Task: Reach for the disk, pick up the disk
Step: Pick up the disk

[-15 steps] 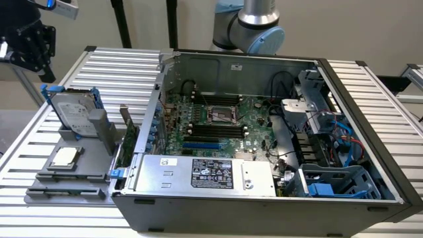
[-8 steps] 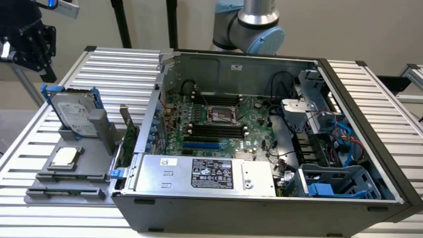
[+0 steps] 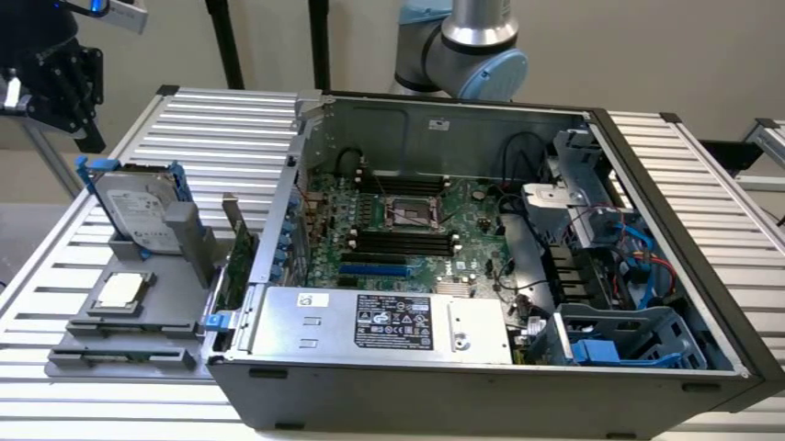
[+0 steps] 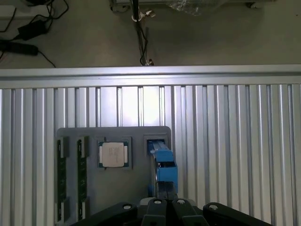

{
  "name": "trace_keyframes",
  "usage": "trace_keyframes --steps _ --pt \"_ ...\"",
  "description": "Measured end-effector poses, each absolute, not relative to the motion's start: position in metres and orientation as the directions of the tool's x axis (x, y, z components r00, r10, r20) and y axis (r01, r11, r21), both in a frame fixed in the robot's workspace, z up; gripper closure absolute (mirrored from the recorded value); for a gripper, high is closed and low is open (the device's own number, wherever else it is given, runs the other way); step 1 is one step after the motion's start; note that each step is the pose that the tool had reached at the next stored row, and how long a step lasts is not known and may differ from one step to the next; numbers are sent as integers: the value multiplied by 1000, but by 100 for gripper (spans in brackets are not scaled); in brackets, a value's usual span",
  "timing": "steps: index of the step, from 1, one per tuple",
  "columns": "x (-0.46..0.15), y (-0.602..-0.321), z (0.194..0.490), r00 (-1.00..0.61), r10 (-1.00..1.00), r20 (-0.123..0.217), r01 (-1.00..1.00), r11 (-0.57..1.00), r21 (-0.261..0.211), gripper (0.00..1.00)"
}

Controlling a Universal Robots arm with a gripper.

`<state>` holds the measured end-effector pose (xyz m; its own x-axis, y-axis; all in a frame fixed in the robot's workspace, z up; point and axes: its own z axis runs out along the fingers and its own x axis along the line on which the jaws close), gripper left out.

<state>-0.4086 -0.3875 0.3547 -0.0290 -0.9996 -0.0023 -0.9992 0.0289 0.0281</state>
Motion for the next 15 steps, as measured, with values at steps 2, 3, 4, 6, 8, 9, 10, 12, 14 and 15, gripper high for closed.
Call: trace_keyframes --steps 2,3,4,6,8,9,10,12,14,15 --pt "-409 -387 355 -29 -1000 -2 -999 29 28 89" --pt "-409 -387 355 -29 -1000 -2 -999 29 28 89" --pt "-409 -387 355 -29 -1000 -2 -999 29 28 89" --pt "-409 -387 355 -29 -1000 -2 -999 29 28 89" --pt "-409 -387 355 -29 -1000 -2 -999 29 28 89" --pt "-409 -387 355 -29 -1000 -2 -999 29 28 89" --pt "-409 -387 355 -29 -1000 -2 -999 29 28 89" --pt "-409 -387 355 -29 -1000 -2 -999 29 28 82" --pt "-409 -387 355 -29 -1000 -2 -999 29 28 76" --pt "-409 -387 355 -29 -1000 -2 -999 29 28 70"
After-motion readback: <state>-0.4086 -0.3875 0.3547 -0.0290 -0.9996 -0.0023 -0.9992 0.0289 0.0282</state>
